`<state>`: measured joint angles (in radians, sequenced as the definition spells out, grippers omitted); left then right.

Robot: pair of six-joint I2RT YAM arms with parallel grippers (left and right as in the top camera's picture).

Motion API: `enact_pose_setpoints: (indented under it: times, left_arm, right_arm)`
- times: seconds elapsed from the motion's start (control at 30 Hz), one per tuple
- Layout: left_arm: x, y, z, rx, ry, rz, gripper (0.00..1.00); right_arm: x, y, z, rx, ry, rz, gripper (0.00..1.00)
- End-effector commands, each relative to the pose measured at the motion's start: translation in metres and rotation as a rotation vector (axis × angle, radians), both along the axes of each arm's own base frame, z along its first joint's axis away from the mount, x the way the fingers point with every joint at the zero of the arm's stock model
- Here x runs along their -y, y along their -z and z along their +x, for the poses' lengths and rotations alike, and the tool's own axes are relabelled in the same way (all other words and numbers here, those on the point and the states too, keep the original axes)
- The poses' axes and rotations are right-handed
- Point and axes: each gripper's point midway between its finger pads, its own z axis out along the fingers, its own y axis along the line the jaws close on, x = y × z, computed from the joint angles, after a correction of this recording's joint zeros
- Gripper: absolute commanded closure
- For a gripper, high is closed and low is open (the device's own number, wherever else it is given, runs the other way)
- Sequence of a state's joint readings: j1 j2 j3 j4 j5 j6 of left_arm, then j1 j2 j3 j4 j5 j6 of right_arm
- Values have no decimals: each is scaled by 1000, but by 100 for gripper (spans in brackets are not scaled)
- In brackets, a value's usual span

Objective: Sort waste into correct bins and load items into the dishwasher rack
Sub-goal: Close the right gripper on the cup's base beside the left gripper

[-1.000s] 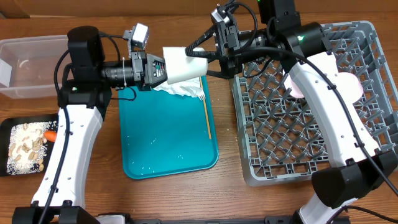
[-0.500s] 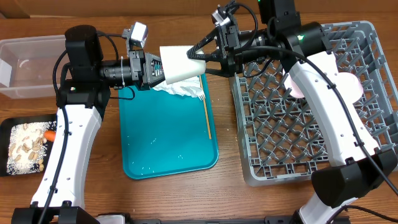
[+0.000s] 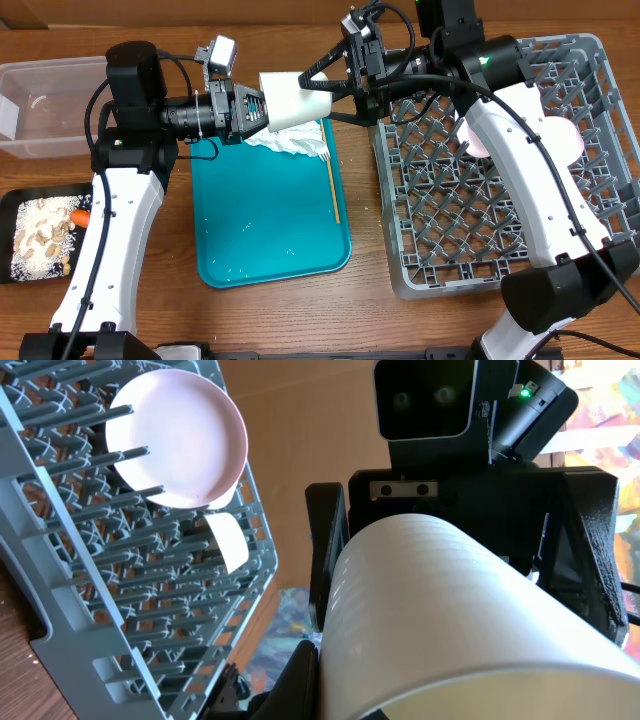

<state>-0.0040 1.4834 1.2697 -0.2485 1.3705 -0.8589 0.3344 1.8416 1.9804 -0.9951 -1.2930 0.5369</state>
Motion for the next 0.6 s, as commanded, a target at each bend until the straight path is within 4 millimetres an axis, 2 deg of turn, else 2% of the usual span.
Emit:
enact_pose_setpoints:
  times: [0.0,0.37,0.57]
  left_arm:
    - [-3,0,3,4,-18,6,96]
    - [-3,0,2,-1,-12,2,96]
    - [-2,-1,1,-8,-6,-3,96]
  right_arm:
    - [2,-14,-4,44,-2,18,0]
    - [2,-14,-4,44,-2,18,1]
    - [3,-14,-4,40,-2,18,12]
